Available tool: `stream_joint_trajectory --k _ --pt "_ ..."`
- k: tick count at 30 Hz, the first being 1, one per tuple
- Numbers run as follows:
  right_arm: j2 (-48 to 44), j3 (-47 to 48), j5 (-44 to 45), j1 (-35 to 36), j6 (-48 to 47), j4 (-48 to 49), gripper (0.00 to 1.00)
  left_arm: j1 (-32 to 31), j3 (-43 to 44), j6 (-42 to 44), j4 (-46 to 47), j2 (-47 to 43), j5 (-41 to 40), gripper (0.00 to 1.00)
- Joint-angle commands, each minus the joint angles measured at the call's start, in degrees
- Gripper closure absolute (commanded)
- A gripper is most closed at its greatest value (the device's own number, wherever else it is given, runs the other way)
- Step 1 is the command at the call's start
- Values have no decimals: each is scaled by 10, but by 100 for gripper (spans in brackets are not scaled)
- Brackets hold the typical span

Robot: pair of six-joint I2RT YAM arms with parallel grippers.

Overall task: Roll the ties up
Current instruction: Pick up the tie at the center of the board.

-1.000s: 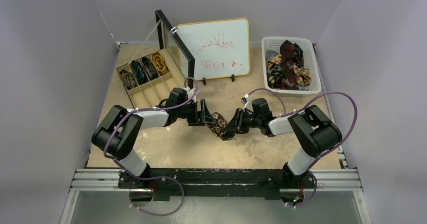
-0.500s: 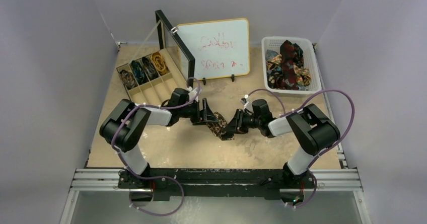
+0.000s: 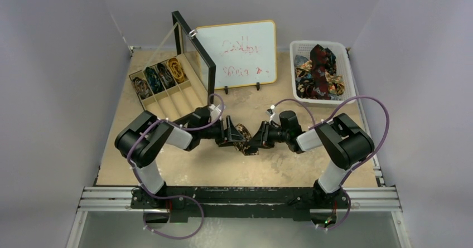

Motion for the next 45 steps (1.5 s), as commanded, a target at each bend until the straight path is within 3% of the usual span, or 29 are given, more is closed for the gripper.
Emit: stream_joint_trajectory --k 1,6,20,32,37,45 --pt "18 -19 31 4 -15 -40 72 -32 -15 -50 51 24 -52 34" --pt "18 -26 33 4 -15 -37 72 -36 -56 -94 111 26 -86 34" --pt "39 -51 10 3 14 23 73 -78 -62 -124 136 28 -151 40" --pt "55 -61 0 3 29 59 74 -98 -60 -137 170 54 -158 46" --pt "60 -61 -2 3 31 63 74 -99 -54 -124 144 44 -163 54" --pt "35 -51 -10 3 28 30 71 -103 -28 -73 64 2 -182 76"
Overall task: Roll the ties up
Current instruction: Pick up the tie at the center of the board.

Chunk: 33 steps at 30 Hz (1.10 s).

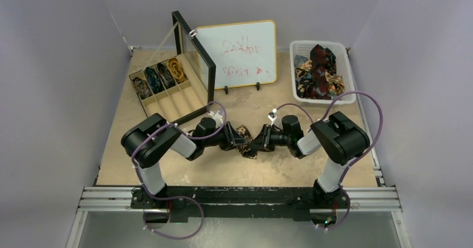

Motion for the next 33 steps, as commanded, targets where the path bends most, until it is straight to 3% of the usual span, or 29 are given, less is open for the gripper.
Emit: stream_joint_trajectory --k 1,9,13,17,24,33 --pt "-12 -3 24 8 -23 -101 70 -17 28 61 -87 -36 -14 79" --pt "-145 28 79 5 -53 -226 56 -18 52 139 -210 -104 -63 93" --pt "-190 49 110 3 -71 -291 53 -18 67 164 -254 -120 -81 100" --pt "-210 58 146 1 -77 -321 52 -18 76 170 -273 -128 -89 100" --pt "-177 74 141 3 -87 -298 53 -20 80 173 -298 -147 -110 100" --pt "-155 81 93 5 -38 -228 68 -25 86 187 -306 -145 -111 100"
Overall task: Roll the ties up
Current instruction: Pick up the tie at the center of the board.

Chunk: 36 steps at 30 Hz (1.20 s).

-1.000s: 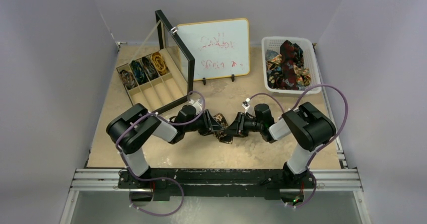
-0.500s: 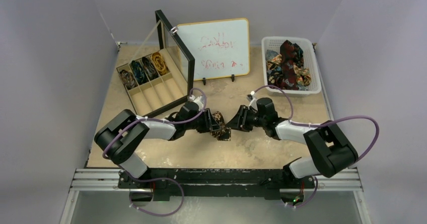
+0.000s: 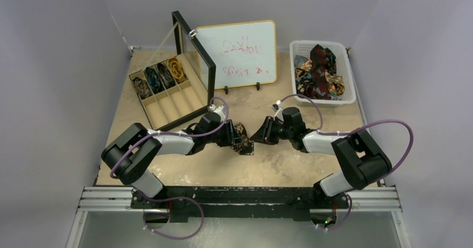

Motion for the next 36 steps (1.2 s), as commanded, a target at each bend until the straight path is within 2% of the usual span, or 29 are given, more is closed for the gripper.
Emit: stream_joint_trajectory --k 1,8,14,22,29,36 --pt "19 29 -24 4 17 39 69 -4 18 26 -8 -17 -15 100" --pt "17 35 14 3 3 5 67 -7 41 80 -83 -55 -51 100" --pt "28 39 1 3 0 12 63 -18 75 125 -169 -63 -98 100" --pt "21 48 1 3 -10 -6 60 -19 115 115 -318 -108 -190 100" --pt "12 54 -2 4 -15 -22 60 -17 145 94 -433 -138 -235 100" --pt "-8 62 -6 4 -28 -57 60 36 175 68 -529 -178 -217 100"
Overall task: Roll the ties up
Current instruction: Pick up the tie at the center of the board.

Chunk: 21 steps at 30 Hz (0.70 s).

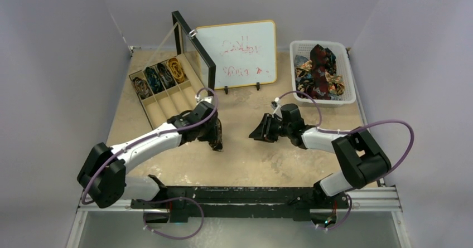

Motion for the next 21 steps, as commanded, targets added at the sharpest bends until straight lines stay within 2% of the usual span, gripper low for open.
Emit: stream_joint_trajectory --k 1,10,21 --pt "-25 24 -8 4 -20 -30 60 52 40 -15 -75 -43 6 100" --pt "-40 31 -18 3 -35 -51 61 174 118 48 -135 -62 72 100" --pt "-55 35 -19 1 -58 -71 61 326 301 113 -157 77 229 100"
